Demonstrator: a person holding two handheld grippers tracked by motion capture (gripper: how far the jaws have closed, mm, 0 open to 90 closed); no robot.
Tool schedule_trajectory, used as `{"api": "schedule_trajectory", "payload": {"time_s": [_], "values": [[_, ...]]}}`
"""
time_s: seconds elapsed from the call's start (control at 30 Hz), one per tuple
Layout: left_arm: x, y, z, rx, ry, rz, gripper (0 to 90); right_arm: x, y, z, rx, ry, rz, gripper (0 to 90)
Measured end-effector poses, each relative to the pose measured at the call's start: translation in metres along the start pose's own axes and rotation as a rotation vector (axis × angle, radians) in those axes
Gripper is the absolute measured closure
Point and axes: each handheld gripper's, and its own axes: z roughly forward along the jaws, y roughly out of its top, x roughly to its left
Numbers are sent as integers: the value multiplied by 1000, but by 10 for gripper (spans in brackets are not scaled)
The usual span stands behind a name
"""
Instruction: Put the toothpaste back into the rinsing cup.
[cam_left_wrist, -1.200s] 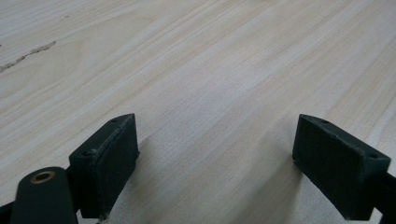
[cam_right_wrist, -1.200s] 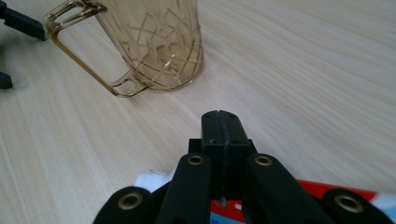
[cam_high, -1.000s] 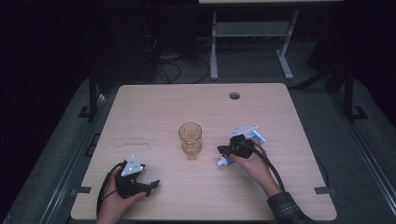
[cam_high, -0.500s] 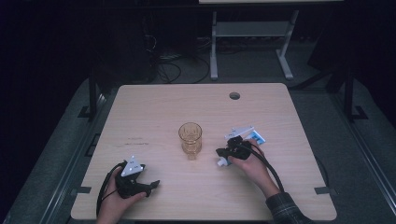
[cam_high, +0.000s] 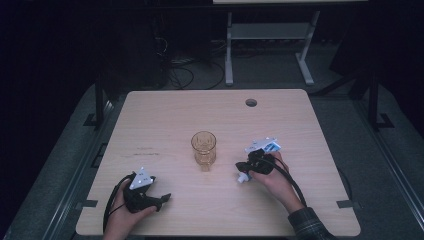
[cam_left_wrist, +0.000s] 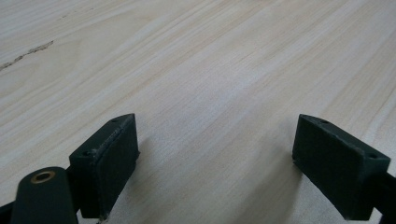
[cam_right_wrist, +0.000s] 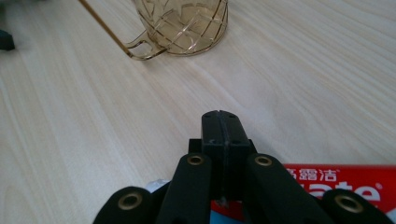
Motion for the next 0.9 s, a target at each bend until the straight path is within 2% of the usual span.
{"api": "schedule_trajectory", "payload": {"time_s": [0.43, 0.9], "values": [[0, 0, 0, -1, -1, 1, 135, 0, -13, -17, -5, 4, 1, 899], [0, -1, -1, 0, -1, 1, 135, 0, -32, -35, 6, -2, 26, 898]]}}
